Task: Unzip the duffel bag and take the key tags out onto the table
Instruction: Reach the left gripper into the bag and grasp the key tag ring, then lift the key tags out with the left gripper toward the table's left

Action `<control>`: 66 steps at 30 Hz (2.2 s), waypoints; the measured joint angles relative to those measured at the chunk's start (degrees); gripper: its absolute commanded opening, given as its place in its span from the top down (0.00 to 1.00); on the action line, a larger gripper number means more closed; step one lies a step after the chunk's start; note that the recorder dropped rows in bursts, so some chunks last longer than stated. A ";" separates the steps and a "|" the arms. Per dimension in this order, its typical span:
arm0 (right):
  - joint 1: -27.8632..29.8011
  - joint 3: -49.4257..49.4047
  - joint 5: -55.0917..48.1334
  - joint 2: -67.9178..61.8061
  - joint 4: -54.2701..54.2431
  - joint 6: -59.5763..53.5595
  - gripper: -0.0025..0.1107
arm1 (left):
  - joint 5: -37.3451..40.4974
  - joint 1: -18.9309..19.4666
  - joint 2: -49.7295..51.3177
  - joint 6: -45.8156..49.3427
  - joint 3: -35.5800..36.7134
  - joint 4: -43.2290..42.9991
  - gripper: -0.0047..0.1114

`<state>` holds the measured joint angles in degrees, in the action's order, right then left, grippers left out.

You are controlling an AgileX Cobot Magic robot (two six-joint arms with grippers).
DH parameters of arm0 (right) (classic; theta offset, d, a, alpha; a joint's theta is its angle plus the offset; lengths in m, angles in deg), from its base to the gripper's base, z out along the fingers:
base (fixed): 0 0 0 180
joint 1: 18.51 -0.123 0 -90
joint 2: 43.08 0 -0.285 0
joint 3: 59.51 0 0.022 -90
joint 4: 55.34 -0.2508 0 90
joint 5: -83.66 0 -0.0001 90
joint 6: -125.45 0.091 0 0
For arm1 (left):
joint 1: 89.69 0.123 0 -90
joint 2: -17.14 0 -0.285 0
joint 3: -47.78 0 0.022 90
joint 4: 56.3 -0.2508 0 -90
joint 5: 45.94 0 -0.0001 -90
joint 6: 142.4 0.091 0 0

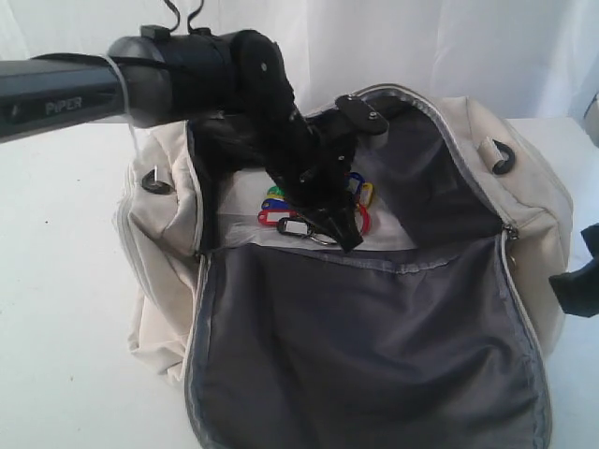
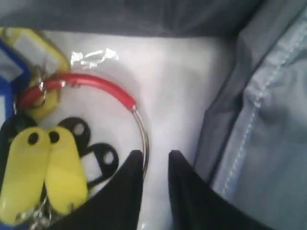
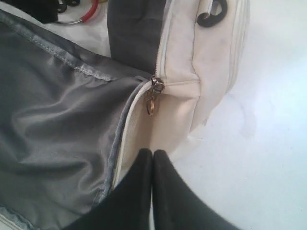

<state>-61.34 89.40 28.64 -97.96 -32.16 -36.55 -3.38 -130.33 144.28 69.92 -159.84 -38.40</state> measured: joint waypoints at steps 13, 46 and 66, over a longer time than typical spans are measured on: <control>0.00 0.00 0.12 2.16 1.33 1.93 0.98 | -11.18 -1.20 5.33 -8.09 -0.83 -2.26 0.58; 0.00 0.00 0.12 2.16 1.47 2.49 0.98 | -4.25 -2.64 1.57 -19.47 -0.83 -12.10 0.96; 0.00 -1.23 0.95 2.24 1.66 2.49 0.98 | 8.65 -2.03 -17.19 -19.47 -0.83 -20.79 0.96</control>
<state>-61.34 88.17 29.59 -95.72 -30.51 -34.06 5.27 -132.36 127.09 50.46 -160.67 -59.19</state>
